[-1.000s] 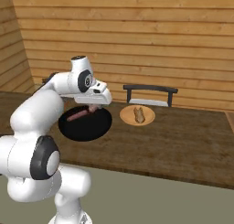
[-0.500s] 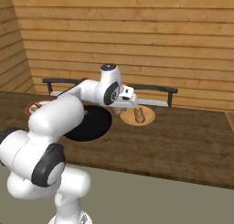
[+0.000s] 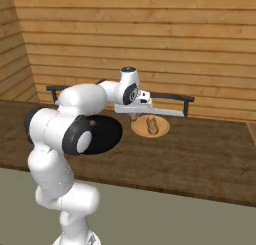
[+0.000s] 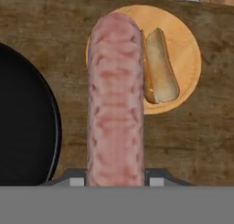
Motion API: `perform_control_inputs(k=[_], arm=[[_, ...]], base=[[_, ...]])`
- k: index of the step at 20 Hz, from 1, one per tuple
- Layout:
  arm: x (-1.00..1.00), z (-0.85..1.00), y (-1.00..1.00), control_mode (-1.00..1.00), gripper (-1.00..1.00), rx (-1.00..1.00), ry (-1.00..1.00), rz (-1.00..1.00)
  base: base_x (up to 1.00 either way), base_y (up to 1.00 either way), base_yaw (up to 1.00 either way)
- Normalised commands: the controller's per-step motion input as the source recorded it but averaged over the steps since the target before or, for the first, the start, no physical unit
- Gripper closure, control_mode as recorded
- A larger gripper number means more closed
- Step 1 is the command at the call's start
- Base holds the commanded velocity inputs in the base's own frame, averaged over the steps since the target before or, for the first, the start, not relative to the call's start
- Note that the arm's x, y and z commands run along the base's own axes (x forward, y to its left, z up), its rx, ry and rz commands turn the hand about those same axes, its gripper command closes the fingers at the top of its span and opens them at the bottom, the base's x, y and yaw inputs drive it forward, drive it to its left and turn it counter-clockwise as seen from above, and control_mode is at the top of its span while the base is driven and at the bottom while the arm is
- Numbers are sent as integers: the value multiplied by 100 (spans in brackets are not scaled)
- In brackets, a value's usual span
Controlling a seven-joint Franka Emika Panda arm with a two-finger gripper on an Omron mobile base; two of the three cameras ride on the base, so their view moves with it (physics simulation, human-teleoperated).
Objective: Place one bun and one sausage from the bowl on each plate.
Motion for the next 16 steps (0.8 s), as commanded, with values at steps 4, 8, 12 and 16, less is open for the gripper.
perform_control_inputs(k=[4,8,12,16], arm=[[62,-40,0,-100,100,1,17,9],[11,-77,0,-100,100,2,0,2],[19,-50,0,-100,100,0,0,2],[41,-35,1,-100,100,0,2,2]], base=[[0,0,0],[0,0,0],[0,0,0],[0,0,0]])
